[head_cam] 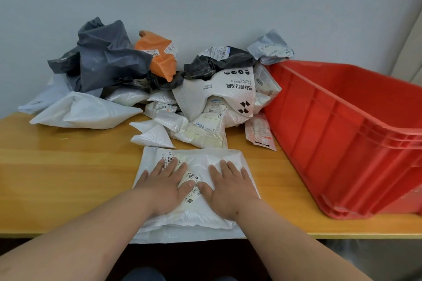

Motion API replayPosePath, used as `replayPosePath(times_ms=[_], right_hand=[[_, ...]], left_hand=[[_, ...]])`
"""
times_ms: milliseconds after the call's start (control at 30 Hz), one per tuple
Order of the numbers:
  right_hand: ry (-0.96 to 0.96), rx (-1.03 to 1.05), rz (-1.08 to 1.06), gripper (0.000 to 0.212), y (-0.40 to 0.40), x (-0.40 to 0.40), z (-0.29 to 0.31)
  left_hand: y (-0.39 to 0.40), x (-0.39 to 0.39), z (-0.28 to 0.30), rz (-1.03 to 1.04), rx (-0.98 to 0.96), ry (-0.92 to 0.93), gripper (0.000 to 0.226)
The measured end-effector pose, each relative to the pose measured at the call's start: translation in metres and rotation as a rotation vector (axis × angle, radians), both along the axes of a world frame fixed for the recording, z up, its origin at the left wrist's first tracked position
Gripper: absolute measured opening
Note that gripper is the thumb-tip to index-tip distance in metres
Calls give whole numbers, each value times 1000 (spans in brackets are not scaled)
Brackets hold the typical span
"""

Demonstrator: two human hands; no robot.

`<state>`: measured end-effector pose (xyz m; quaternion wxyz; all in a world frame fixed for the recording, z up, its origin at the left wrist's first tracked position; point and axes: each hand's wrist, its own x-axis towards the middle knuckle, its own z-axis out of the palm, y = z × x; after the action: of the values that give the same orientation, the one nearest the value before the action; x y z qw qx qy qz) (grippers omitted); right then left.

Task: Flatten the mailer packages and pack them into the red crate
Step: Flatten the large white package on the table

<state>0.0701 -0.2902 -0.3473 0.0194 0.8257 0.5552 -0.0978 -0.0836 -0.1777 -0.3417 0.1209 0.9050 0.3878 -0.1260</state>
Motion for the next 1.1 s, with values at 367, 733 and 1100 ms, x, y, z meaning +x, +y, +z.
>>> replayPosePath(times_ms=[367, 733, 1100], right_hand=[[-14, -16, 18, 76, 0, 0, -6], [-61, -4, 19, 76, -2, -3, -15], [66, 61, -56, 77, 16, 3, 9]], left_hand=[[-2, 0, -3, -25, 34, 43, 69], [-7, -2, -10, -42, 80, 61, 70], [6, 12, 15, -49, 206, 83, 75]])
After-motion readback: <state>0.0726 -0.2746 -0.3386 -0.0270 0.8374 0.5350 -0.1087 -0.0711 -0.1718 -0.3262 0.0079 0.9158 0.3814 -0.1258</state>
